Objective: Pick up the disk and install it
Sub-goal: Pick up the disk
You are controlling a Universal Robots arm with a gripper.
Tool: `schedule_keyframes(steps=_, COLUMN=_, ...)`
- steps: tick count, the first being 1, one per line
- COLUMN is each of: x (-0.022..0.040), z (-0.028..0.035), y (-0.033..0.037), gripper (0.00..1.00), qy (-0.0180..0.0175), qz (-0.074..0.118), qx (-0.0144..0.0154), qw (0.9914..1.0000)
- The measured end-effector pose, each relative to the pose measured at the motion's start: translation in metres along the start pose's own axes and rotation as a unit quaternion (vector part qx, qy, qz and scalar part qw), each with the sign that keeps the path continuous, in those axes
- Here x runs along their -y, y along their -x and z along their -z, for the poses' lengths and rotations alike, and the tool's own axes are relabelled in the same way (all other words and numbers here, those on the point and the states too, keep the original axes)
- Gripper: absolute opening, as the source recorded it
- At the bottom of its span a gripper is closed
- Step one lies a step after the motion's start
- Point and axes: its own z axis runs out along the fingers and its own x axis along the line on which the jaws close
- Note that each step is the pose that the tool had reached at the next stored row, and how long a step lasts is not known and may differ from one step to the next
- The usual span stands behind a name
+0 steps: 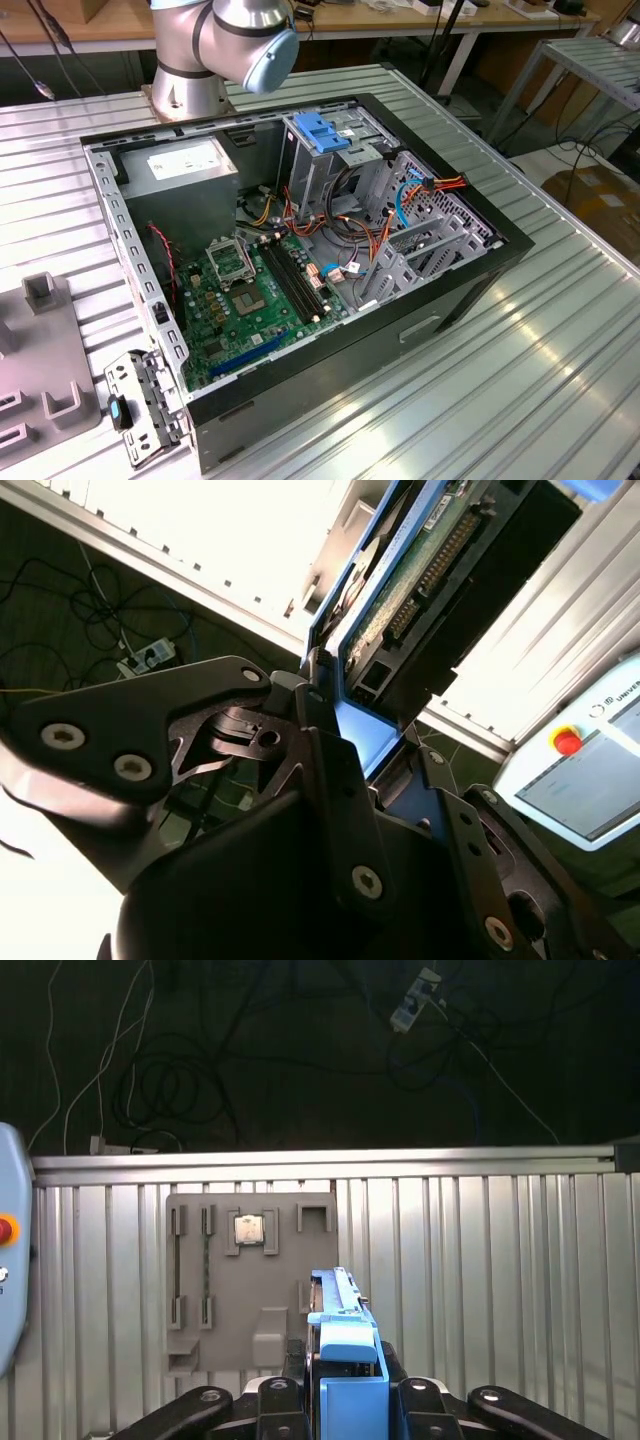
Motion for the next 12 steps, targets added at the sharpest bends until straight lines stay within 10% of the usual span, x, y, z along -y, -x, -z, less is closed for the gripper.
schedule_keyframes(steps=12, x=0.0193, z=0.0007, y=0.0004, gripper=0.37, qy=0.0, qz=0.0, qx=0.0, qw=1.0)
